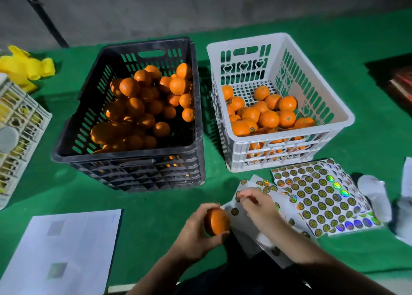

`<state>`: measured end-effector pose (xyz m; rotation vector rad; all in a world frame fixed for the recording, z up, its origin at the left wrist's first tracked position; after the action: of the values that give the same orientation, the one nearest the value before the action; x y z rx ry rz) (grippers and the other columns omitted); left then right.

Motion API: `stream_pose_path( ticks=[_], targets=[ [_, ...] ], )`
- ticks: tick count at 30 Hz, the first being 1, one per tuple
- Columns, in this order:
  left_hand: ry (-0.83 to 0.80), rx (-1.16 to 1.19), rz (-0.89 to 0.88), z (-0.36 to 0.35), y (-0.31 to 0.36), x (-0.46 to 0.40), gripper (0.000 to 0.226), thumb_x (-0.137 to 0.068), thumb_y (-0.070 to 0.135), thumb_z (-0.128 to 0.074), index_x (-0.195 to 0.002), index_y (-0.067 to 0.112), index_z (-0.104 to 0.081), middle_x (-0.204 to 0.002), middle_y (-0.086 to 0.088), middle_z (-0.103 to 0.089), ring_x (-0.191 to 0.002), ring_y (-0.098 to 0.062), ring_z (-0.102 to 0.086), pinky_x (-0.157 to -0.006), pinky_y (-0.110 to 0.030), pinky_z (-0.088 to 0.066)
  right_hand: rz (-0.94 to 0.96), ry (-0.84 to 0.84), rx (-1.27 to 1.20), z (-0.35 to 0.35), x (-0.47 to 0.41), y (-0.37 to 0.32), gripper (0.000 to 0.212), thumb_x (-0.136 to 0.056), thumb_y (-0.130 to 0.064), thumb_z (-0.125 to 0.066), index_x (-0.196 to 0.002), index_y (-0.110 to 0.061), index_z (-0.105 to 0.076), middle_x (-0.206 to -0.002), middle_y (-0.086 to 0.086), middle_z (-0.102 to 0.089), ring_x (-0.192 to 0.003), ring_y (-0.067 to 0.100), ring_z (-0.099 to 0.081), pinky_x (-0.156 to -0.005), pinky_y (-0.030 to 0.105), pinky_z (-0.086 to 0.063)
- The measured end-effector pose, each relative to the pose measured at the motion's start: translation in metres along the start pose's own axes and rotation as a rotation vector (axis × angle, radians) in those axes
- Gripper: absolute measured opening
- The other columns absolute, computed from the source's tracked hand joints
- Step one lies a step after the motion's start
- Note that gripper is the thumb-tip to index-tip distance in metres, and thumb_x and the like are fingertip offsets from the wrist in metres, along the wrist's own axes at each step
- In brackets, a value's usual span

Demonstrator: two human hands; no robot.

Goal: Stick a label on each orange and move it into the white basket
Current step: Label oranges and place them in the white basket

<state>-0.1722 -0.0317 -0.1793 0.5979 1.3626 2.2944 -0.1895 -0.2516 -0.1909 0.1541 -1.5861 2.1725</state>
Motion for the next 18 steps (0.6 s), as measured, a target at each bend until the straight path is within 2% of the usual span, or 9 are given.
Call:
stream_pose_path(
  ticks=[2,4,6,7,10,12,15,18],
  targets=[
    [-0.118,-0.126,0.036,-0.009,-0.011,-0.009,0.068,-0.076,0.036,-0.086,-0.135,0.024,-0.055,-0.127,0.005,-0.065,-0.113,-0.013,-0.063,-0.098,-0.041,-0.051,0.089,-0.090,0.347,-0.007,-0.006,0.006,0.022,-0.099,-0.015,-0.061,-0.114,-0.025,-0.073,-0.098,-0.007,-0.074,-0.083,0.012,-0.067,-0.073,0.024,-0.055],
    [-0.245,-0.236,0.071,-0.015,-0.017,-0.017,0.071,-0.076,0.042,-0.084,-0.138,0.029,-0.051,-0.126,0.005,-0.063,-0.110,-0.014,-0.061,-0.098,-0.033,-0.051,0.171,-0.228,0.682,-0.016,-0.009,0.010,0.035,-0.100,-0.019,-0.058,-0.134,-0.026,-0.065,-0.128,-0.004,-0.065,-0.109,0.015,-0.064,-0.094,0.031,-0.054],
    [-0.341,-0.277,0.114,-0.021,-0.024,-0.022,0.069,-0.077,0.047,-0.084,-0.136,0.038,-0.047,-0.119,0.008,-0.057,-0.106,-0.012,-0.057,-0.092,-0.024,-0.049,0.171,-0.311,0.891,-0.021,-0.010,0.013,0.045,-0.101,-0.018,-0.055,-0.145,-0.027,-0.055,-0.144,-0.001,-0.049,-0.120,0.022,-0.058,-0.098,0.037,-0.053],
    [-0.363,-0.284,0.135,-0.023,-0.027,-0.025,0.068,-0.077,0.049,-0.083,-0.133,0.041,-0.045,-0.116,0.008,-0.054,-0.105,-0.013,-0.057,-0.091,-0.024,-0.049,0.176,-0.323,0.947,-0.021,-0.010,0.014,0.046,-0.102,-0.016,-0.054,-0.147,-0.026,-0.052,-0.147,0.001,-0.045,-0.120,0.025,-0.058,-0.096,0.039,-0.054],
    [-0.392,-0.332,0.175,-0.028,-0.034,-0.030,0.070,-0.075,0.057,-0.081,-0.131,0.047,-0.040,-0.118,0.002,-0.052,-0.104,-0.018,-0.057,-0.092,-0.029,-0.049,0.252,-0.304,1.015,-0.019,-0.011,0.020,0.033,-0.103,-0.010,-0.050,-0.134,-0.020,-0.055,-0.141,0.004,-0.044,-0.111,0.027,-0.061,-0.087,0.043,-0.057],
    [-0.392,-0.342,0.187,-0.029,-0.037,-0.032,0.071,-0.074,0.060,-0.080,-0.131,0.049,-0.038,-0.119,0.002,-0.052,-0.104,-0.017,-0.056,-0.091,-0.029,-0.048,0.293,-0.294,1.035,-0.017,-0.011,0.023,0.022,-0.104,-0.013,-0.049,-0.124,-0.019,-0.055,-0.137,0.002,-0.045,-0.109,0.024,-0.060,-0.085,0.041,-0.057],
    [-0.364,-0.327,0.198,-0.031,-0.037,-0.030,0.074,-0.074,0.060,-0.080,-0.134,0.046,-0.039,-0.124,-0.001,-0.054,-0.108,-0.019,-0.058,-0.096,-0.033,-0.051,0.322,-0.261,0.997,-0.016,-0.012,0.023,0.011,-0.105,-0.019,-0.050,-0.115,-0.020,-0.054,-0.128,-0.001,-0.048,-0.104,0.017,-0.059,-0.082,0.032,-0.056],
    [-0.339,-0.311,0.204,-0.032,-0.037,-0.027,0.075,-0.074,0.059,-0.081,-0.135,0.045,-0.040,-0.125,-0.002,-0.054,-0.109,-0.019,-0.058,-0.098,-0.035,-0.052,0.330,-0.213,0.890,-0.013,-0.012,0.020,0.002,-0.104,-0.023,-0.055,-0.104,-0.021,-0.055,-0.113,-0.006,-0.049,-0.089,0.012,-0.057,-0.080,0.033,-0.055]
  ],
)
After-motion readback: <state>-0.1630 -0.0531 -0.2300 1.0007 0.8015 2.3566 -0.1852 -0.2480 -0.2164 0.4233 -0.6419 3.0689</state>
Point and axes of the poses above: each hand's wrist, its own x-axis away from the middle knuckle, its own z-axis out of the back of the hand, y = z × x, the point moved 2 cm from there along -x, towards the middle knuckle
